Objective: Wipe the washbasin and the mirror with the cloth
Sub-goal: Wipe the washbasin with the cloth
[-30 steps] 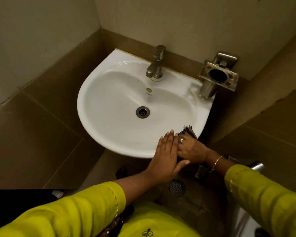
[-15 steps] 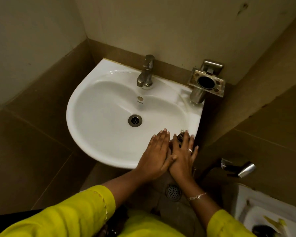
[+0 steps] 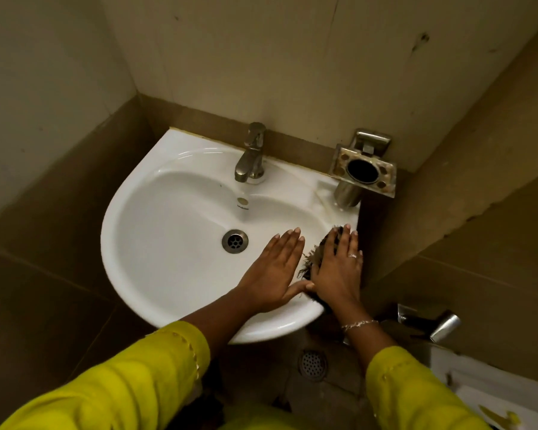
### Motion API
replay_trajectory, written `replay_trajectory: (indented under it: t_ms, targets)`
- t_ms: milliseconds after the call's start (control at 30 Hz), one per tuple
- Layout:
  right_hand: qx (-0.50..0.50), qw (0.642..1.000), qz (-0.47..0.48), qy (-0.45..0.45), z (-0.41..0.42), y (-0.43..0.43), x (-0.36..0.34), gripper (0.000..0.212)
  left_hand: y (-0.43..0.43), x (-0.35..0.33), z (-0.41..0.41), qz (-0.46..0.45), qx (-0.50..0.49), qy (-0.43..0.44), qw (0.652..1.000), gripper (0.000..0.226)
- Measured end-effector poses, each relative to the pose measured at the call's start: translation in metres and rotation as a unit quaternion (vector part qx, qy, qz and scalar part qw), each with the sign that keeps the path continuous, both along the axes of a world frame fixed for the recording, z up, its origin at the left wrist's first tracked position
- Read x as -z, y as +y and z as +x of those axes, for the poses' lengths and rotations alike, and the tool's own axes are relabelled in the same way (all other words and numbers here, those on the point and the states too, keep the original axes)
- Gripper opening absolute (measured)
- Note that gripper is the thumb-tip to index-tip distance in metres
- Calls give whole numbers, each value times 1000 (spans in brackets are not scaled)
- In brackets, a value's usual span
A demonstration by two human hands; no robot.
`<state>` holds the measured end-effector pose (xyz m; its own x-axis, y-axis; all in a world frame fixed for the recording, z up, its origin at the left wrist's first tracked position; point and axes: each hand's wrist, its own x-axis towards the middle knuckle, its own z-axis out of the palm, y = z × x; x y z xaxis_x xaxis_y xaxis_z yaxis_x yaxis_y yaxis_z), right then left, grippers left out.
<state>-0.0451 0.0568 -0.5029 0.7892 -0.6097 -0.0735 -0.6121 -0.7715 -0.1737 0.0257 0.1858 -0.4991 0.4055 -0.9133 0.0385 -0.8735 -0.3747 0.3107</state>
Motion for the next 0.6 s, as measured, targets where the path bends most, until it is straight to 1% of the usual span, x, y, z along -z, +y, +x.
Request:
replay_trajectory:
  t_ms: [167,233,300,400,533,600]
  targets:
    - [-16,999,-25,24,16,-19,-4,78,-2,-4,16,1,12,-1,1000,91]
    - [-5,999,-34,9,11,-13,-4,78,-4,-5,22,-1,10,-4,1000,91]
    - [9,1000,-25,7,1,-2,-3,75,-7,-4,25,-4,15,-4,1000,90]
    - [25,999,0,39,-2,4,5,74,-11,-1,29,-2,19,-4,1000,88]
    - [29,998,-34,34,15,-5,10,77,-14,-3,37,-10,21,0,1000,90]
    - [29,998,-48,31,27,-14,10,75,-14,-4,43,-15,17,3,1000,92]
